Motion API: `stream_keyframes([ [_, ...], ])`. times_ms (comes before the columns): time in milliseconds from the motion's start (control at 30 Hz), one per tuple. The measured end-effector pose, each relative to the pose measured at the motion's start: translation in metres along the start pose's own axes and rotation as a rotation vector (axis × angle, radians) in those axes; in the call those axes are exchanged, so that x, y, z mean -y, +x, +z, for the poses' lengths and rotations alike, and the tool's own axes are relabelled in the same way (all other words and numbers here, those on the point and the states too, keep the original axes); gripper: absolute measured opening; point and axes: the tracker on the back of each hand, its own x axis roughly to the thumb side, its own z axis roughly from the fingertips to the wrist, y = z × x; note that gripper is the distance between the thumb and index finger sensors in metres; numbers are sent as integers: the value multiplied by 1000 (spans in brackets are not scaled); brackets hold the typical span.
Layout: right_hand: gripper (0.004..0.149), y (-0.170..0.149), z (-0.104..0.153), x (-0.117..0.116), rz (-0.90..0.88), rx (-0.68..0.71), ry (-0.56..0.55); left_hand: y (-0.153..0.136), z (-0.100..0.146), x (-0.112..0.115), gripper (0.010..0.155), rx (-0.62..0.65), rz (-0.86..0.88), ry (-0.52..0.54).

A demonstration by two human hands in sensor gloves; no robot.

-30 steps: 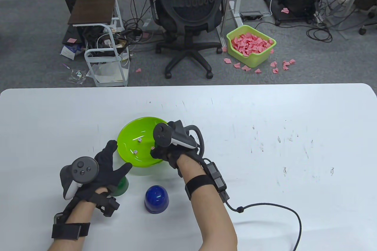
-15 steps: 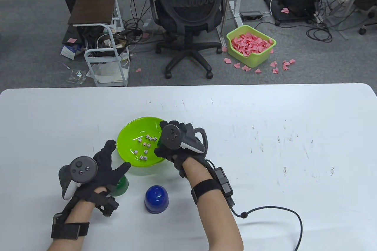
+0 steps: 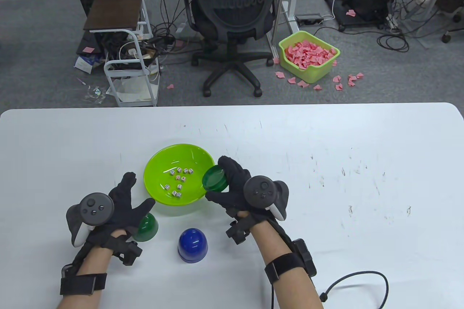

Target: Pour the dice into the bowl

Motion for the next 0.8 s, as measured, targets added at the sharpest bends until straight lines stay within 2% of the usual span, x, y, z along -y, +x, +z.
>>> stream_keyframes([
  [233,94,-17,24,15,-195,-44,-51,-4,2,-11,93,-17,0,41],
  [500,94,-33,39,29,-227,-31,-88,-12,4,-30,90,-58,23,107],
  [700,95,-37,46,39,-232,-28,-123,-32,-5,-48,87,-193,-39,99],
  [800,95,-37,47,40,-234,-25,-132,-43,-11,-53,86,-282,-142,38],
])
